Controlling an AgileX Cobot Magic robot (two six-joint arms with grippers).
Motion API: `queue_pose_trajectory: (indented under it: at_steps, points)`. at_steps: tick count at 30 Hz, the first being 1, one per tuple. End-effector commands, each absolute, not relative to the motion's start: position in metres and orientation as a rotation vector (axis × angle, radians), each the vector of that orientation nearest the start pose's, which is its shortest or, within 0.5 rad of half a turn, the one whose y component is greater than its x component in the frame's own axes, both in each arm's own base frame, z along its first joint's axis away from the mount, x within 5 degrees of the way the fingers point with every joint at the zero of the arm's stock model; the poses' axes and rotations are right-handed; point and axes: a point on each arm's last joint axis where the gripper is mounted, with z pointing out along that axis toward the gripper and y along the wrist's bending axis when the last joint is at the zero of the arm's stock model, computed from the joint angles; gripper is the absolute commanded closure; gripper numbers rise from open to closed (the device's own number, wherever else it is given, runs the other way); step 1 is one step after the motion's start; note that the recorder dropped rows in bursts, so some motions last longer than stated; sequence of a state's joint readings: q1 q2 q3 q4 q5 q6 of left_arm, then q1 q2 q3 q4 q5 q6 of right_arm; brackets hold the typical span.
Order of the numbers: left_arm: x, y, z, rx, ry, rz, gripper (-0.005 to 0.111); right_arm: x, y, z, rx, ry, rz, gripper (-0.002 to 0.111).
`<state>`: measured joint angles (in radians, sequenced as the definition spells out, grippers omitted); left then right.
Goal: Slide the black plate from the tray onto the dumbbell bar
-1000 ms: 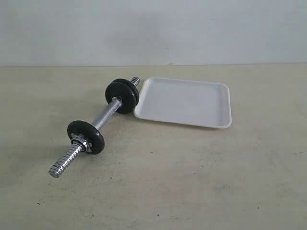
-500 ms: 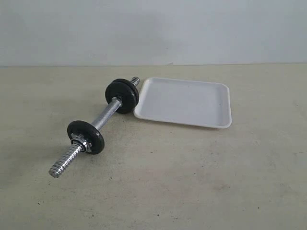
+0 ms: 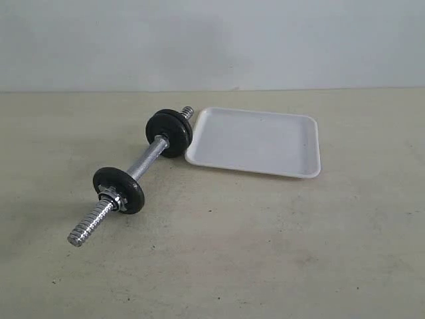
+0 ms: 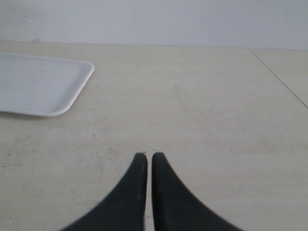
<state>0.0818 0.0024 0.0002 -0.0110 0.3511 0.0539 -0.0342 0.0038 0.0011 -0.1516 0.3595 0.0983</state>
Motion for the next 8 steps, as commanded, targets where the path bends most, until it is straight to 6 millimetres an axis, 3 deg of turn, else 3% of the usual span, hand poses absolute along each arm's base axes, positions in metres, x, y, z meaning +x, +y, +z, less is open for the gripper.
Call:
queue_pose_trajectory:
  at_steps: [1, 8]
  points:
    - [0.0532, 0.004, 0.1817, -0.049, 1.833, 0.074, 0.102, 0.0529, -0.0072, 0.1816, 0.027, 1.835, -0.116, 0.107]
    - [0.0533, 0.004, 0.1821, -0.049, 1.828, 0.074, 0.102, 0.0529, -0.0072, 0.1816, 0.027, 1.835, -0.116, 0.107]
